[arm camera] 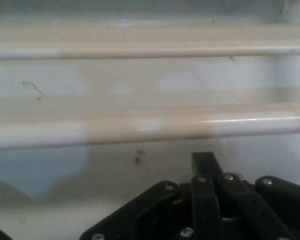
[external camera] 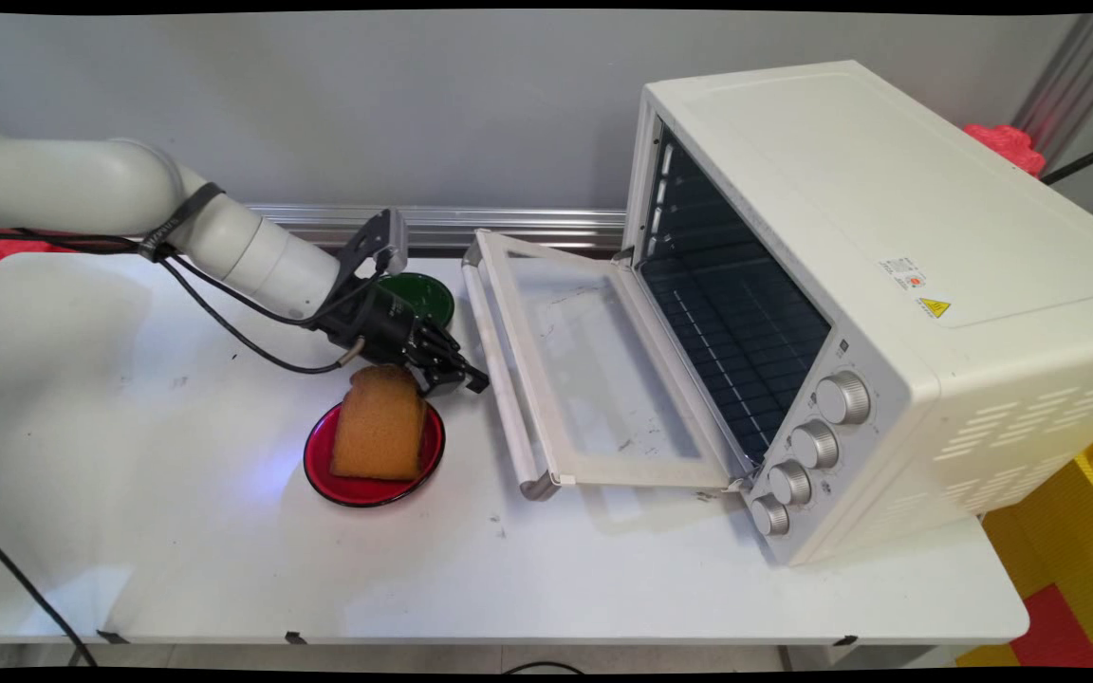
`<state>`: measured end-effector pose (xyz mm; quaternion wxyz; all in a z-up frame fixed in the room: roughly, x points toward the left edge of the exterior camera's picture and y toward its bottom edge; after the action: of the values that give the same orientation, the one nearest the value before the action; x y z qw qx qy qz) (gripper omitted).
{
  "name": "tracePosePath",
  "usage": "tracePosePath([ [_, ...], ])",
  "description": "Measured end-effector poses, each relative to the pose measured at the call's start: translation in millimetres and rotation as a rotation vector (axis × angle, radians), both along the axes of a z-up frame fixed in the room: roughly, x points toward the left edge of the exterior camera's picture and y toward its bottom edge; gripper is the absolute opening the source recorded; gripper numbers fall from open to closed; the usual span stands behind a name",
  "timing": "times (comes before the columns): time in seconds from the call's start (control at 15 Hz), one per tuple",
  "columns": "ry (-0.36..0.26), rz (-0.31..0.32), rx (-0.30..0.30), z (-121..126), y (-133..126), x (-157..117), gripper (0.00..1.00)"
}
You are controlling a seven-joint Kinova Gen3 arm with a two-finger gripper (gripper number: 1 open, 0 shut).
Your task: Close the oven
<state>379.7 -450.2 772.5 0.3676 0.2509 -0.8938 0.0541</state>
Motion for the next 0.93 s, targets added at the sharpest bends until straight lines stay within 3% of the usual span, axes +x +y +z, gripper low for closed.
tracePosePath([
  [0.93, 0.058, -0.009, -0.033, 0.7, -8.3, -12.3, 0.0],
])
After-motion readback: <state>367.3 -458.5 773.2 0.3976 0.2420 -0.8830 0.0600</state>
